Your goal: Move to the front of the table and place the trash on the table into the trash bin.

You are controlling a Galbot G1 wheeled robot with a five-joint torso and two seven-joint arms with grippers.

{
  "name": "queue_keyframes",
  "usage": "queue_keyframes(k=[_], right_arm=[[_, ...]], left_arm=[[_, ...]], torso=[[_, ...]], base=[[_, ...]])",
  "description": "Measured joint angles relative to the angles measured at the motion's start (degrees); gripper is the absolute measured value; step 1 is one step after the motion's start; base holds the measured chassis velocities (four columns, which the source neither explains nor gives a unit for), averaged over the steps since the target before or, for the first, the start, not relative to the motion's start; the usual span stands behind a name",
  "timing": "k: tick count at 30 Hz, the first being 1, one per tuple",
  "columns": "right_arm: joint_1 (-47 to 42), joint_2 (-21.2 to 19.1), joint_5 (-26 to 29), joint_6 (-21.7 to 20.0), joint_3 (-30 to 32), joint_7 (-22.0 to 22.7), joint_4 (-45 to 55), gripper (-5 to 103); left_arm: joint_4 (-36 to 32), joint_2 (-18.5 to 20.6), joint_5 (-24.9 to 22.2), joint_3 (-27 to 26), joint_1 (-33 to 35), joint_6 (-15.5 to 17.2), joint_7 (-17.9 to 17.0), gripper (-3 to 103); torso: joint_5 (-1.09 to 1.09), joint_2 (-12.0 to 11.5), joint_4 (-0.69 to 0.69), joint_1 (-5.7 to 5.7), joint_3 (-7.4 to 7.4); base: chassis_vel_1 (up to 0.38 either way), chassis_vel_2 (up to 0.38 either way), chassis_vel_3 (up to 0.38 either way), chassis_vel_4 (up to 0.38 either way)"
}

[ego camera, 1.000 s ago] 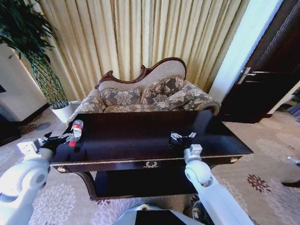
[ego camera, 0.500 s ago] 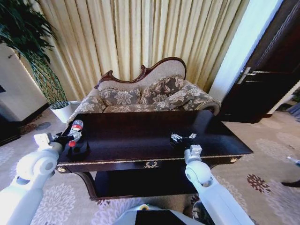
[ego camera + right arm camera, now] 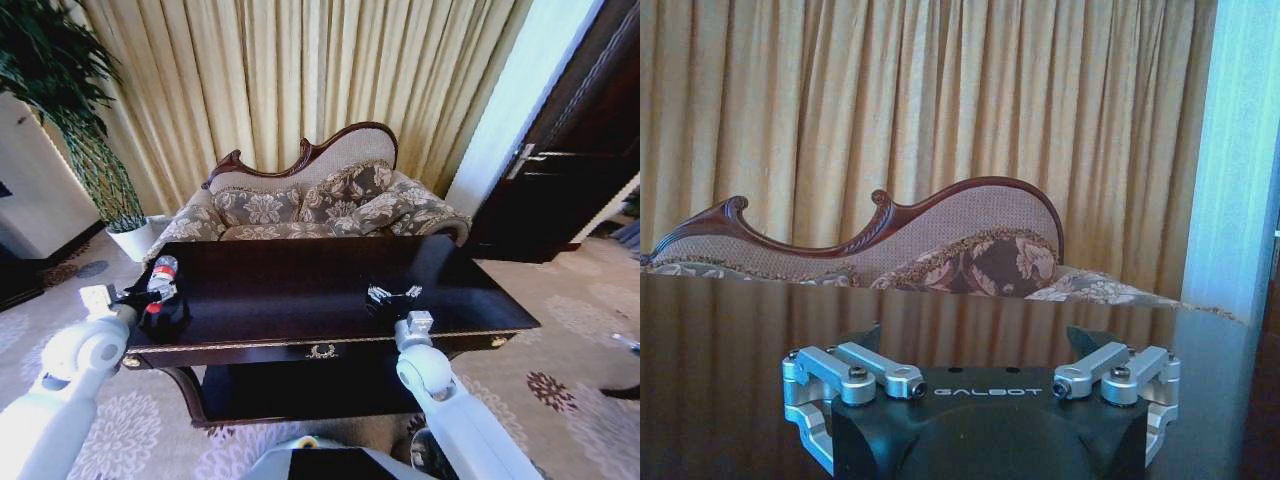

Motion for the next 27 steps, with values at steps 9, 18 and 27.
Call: queue_keyframes(k=[9, 18, 27], right_arm=[[-0.2, 0.1, 0.3, 1.2, 0.5, 0.0, 0.0, 100], [-0.4, 0.1, 0.4, 1.4, 0.7, 0.3, 0.2, 100], [0.2, -0.1, 0.9, 1.1, 0.1, 0.4, 1.0, 100]], left_arm=[[-1.2, -1.1, -2.2, 0.1, 0.4, 0.3, -0.4, 65], [-1.9, -1.7, 3.2, -0.2, 1.5, -3.7, 3.2, 37], [-4.3, -0.5, 24.0, -1.1, 4.8, -22.8, 20.4, 33]], torso=[[0.0, 0.0, 0.0, 0.0, 0.0], [0.0, 0.0, -0.01, 0.0, 0.0], [0.0, 0.0, -0.01, 0.0, 0.0]], base=[[0.0, 0.0, 0.0, 0.0], [0.0, 0.0, 0.0, 0.0], [0.0, 0.0, 0.0, 0.0]])
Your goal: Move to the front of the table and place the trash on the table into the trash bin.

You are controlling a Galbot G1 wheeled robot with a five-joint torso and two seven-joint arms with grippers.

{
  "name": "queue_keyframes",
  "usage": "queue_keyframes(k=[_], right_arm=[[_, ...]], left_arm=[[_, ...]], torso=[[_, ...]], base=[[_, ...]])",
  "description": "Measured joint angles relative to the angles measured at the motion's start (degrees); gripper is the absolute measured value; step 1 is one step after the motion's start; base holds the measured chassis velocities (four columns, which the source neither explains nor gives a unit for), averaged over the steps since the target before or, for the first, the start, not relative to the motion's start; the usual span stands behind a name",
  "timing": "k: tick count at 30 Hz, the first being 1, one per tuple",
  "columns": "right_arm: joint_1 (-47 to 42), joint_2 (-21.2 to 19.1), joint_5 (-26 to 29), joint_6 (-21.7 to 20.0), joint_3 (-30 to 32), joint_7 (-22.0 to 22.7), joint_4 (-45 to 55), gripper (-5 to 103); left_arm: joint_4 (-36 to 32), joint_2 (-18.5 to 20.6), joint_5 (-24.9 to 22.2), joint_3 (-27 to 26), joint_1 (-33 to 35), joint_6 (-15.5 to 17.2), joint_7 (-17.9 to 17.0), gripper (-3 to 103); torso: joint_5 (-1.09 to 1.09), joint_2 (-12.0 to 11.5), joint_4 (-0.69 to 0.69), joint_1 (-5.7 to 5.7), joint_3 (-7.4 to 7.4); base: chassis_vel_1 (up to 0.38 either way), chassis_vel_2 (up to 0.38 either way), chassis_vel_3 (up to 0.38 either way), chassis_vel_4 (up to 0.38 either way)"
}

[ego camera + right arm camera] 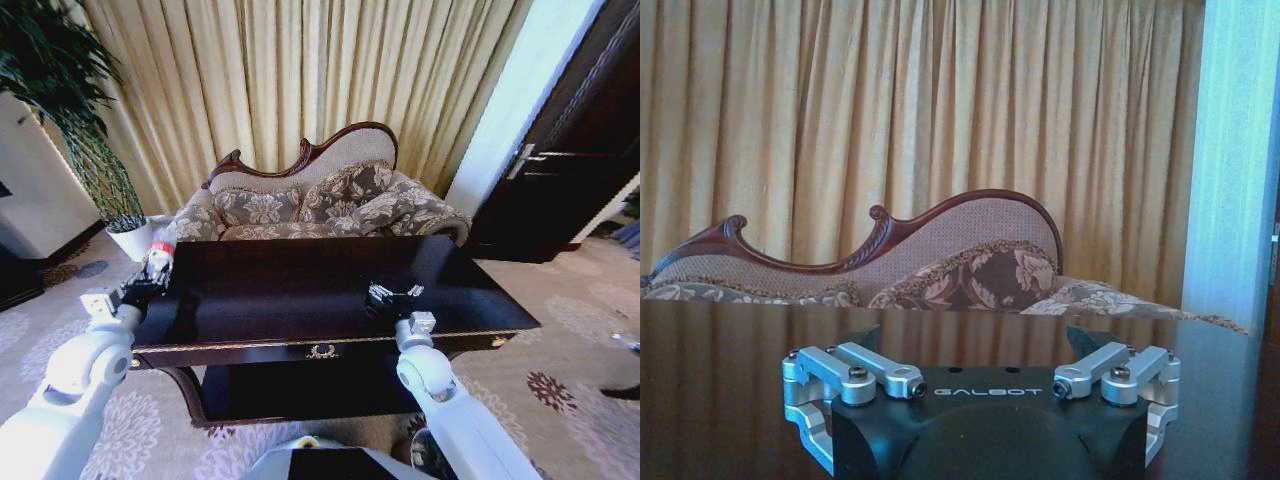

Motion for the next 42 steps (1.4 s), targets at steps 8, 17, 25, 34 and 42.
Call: queue_keyframes(k=[8, 17, 25, 34, 42], right_arm=[[0.7, -1.1, 4.4, -0.8, -0.2, -2.1, 3.2, 100], [6.7, -4.8, 30.2, -5.4, -0.7, -0.5, 12.5, 100], [14.4, -10.2, 41.4, -8.2, -1.8, -1.1, 14.3, 100], [20.6, -19.7, 45.2, -8.2, -3.1, -12.4, 4.2, 100], [28.9, -24.8, 48.9, -6.9, -5.5, -16.6, -3.4, 100]], left_arm=[[0.8, 4.5, 5.4, 1.9, 0.6, -12.8, 10.1, 33], [0.4, 11.3, 6.6, 9.5, -5.4, -16.9, 12.3, 33], [1.5, 15.6, 3.8, 16.2, -11.5, -16.7, 13.7, 33], [14.5, 22.9, -2.0, 28.9, -32.3, -20.9, 17.0, 33], [22.0, 20.1, -2.3, 41.1, -45.6, -21.4, 17.9, 33]], torso=[[0.0, 0.0, 0.0, 0.0, 0.0], [0.0, 0.0, 0.01, 0.0, 0.0], [-0.02, 0.0, 0.01, 0.0, 0.0], [0.02, 0.0, 0.0, 0.01, 0.01], [0.0, 0.0, 0.01, 0.0, 0.0]], base=[[0.0, 0.0, 0.0, 0.0], [0.0, 0.0, 0.0, 0.0], [0.0, 0.0, 0.0, 0.0], [0.0, 0.0, 0.0, 0.0], [0.0, 0.0, 0.0, 0.0]])
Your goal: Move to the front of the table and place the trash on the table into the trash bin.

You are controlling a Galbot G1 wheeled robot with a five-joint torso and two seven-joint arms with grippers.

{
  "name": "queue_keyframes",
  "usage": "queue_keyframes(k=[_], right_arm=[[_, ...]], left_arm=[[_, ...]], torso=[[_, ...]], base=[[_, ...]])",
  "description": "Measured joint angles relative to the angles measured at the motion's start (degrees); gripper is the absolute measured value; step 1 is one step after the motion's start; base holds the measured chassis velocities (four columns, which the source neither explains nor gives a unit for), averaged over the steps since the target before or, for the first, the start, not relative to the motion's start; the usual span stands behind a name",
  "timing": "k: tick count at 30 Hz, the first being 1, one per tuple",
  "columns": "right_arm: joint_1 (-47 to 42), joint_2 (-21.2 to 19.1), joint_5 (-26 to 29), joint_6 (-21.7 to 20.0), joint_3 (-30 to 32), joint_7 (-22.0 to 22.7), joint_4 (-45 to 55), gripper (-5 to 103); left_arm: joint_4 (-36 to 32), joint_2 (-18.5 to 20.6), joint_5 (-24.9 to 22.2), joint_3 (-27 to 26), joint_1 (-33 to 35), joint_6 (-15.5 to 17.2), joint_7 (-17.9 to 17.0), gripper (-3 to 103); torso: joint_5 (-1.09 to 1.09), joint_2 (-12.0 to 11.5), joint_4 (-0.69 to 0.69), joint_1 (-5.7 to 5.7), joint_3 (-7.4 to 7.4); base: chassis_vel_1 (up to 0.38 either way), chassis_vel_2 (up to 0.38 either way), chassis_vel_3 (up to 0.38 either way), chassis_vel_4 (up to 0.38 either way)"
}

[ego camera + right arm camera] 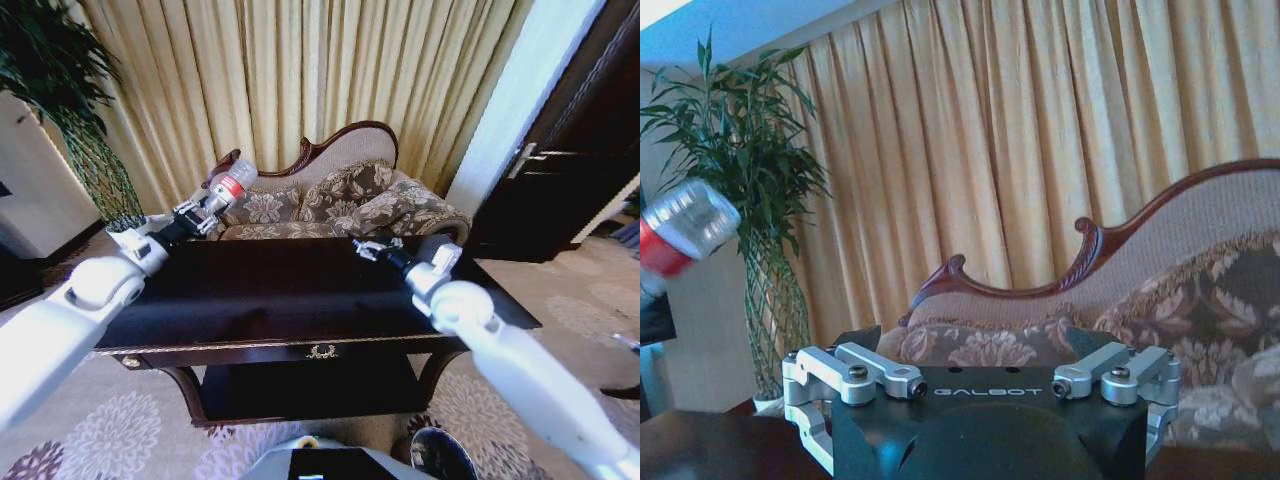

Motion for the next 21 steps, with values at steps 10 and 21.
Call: queue_keyframes(k=[10, 21], right_arm=[[11.6, -1.1, 4.8, -0.1, -9.0, -1.3, -4.6, 100], [16.8, 6.1, 11.1, -2.7, -12.0, 1.0, -6.6, 100]], left_arm=[[0.5, -9.3, 0.3, 12.7, -11.4, 3.8, -1.7, 33], [-0.4, -14.1, 2.7, 17.1, -13.4, 5.4, -1.8, 33]], torso=[[0.0, 0.0, 0.0, 0.01, 0.01], [-0.01, 0.0, 0.02, 0.0, 0.0]], base=[[0.0, 0.0, 0.0, 0.0], [0.0, 0.0, 0.0, 0.0]])
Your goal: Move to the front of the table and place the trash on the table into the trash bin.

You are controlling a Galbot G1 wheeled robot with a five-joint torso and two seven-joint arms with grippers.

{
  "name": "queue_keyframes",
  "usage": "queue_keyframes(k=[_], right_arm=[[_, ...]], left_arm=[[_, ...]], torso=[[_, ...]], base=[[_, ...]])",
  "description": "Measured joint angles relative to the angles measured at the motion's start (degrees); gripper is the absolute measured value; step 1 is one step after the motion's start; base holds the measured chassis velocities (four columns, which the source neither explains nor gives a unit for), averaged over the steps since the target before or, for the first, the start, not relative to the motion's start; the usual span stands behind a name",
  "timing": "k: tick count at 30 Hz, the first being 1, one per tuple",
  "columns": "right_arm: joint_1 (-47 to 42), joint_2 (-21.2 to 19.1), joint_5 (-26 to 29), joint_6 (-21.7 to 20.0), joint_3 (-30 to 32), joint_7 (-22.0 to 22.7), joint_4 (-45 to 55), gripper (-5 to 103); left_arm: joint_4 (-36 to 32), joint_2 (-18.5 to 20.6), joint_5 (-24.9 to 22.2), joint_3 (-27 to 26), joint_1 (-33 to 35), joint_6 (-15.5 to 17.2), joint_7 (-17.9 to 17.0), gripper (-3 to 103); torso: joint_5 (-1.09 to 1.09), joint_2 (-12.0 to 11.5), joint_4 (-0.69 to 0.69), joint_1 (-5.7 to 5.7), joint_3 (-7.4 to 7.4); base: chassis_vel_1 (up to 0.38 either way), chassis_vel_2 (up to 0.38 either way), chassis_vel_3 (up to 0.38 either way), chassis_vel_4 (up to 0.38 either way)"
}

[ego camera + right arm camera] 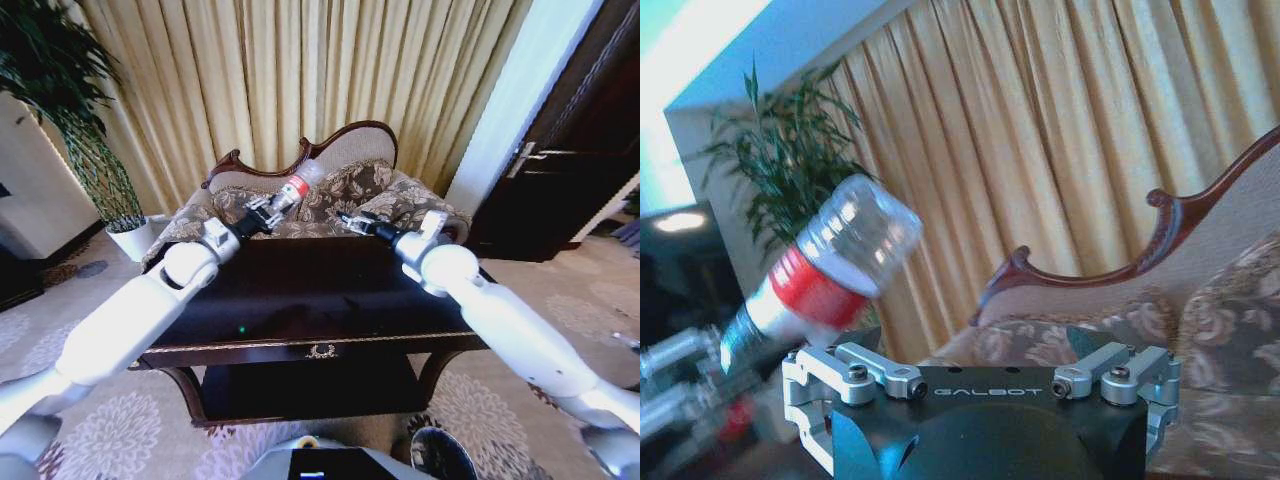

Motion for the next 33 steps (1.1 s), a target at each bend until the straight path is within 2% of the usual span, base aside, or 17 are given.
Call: queue_keyframes(k=[2, 6, 11, 19, 23, 25, 33], right_arm=[[1.3, 1.9, 2.5, -1.2, 0.0, 0.5, -0.8, 100], [2.0, 3.1, 4.7, -3.1, 0.7, 0.0, -1.0, 100], [2.4, 3.8, 7.9, -7.1, 2.0, -2.8, -0.9, 100], [2.2, 4.7, 10.4, -8.8, 2.8, -4.6, 1.1, 100], [2.3, 5.4, 10.4, -8.9, 2.9, -4.8, 1.5, 100], [2.4, 7.1, 9.2, -8.8, 2.3, -4.7, 1.7, 100], [3.7, 9.0, 6.1, -8.2, 1.2, -4.3, 0.5, 100]], left_arm=[[-0.8, 0.2, 0.4, 0.0, 0.6, 0.0, 0.0, 33], [-1.4, 1.1, 0.6, -0.6, 1.4, 0.0, 0.2, 33], [-2.3, 2.5, 0.6, -1.7, 2.6, -0.3, 0.8, 33], [-2.8, 2.6, 0.8, -2.2, 3.5, -1.0, 1.6, 33], [-3.1, 2.2, 0.9, -2.0, 3.3, -1.1, 1.8, 33], [-4.8, 1.4, 1.0, -1.3, 2.4, -0.6, 1.8, 33], [-7.4, 2.5, 0.8, -1.7, 3.9, -0.1, 1.7, 33]], torso=[[0.0, 0.0, -0.01, 0.0, 0.0], [0.0, 0.0, -0.02, 0.0, 0.0], [-0.01, 0.0, -0.02, -0.01, -0.01], [0.0, 0.0, -0.03, -0.01, -0.01], [0.0, 0.0, -0.02, -0.01, -0.01], [0.01, 0.0, -0.04, 0.0, -0.01], [0.0, 0.0, -0.02, 0.0, -0.01]], base=[[0.0, 0.0, 0.0, 0.0], [0.0, 0.0, 0.0, 0.0], [0.0, 0.0, 0.0, 0.0], [0.0, 0.0, 0.0, 0.0], [0.0, 0.0, 0.0, 0.0], [0.0, 0.0, 0.0, 0.0], [0.0, 0.0, 0.0, 0.0]])
